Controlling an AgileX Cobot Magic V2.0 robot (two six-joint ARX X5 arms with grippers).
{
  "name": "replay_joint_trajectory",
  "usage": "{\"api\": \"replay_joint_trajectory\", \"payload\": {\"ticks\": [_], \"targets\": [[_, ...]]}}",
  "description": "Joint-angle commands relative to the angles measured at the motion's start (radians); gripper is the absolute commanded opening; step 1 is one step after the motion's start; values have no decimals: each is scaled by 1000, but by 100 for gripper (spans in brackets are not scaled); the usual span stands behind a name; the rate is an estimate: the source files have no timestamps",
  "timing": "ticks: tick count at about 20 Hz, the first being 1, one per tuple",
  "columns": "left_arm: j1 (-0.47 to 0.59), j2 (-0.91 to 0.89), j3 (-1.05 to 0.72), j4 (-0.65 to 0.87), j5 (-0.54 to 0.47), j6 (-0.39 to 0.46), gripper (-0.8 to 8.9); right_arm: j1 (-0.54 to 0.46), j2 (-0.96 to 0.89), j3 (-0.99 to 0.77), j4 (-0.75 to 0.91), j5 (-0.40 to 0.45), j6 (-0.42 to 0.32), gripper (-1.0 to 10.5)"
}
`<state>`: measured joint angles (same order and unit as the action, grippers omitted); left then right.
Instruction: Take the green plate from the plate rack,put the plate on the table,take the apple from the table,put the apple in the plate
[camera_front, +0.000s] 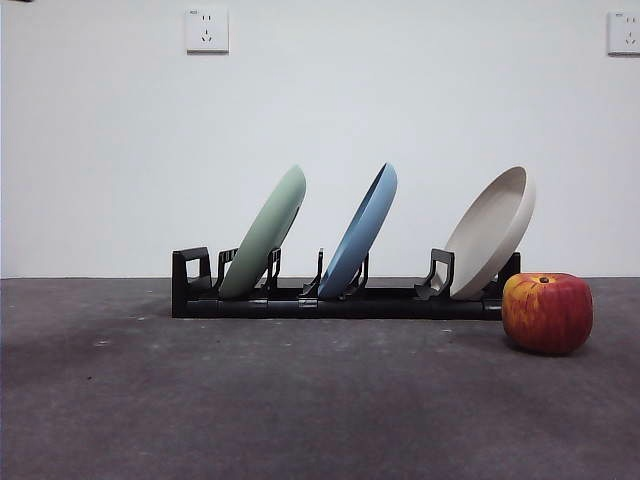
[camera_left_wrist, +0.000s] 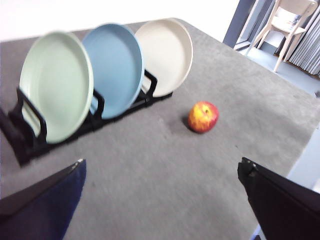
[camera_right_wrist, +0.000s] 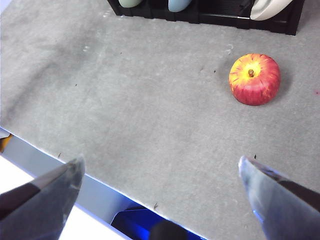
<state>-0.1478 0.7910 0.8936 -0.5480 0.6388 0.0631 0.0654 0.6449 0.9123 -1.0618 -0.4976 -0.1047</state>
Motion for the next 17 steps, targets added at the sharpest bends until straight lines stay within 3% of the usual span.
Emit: {"api": "replay_joint_trajectory", "payload": {"ticks": [1, 7, 17], "targets": [[-53, 134, 62, 60, -41, 8, 638, 2, 6, 1, 3, -1, 7, 665], [-161, 519, 267, 248, -203, 9, 638, 2, 18, 1, 3, -1, 7, 665], [-233, 1005, 534, 400, -351, 13, 637, 2, 30, 1, 3, 0, 7, 662]]}}
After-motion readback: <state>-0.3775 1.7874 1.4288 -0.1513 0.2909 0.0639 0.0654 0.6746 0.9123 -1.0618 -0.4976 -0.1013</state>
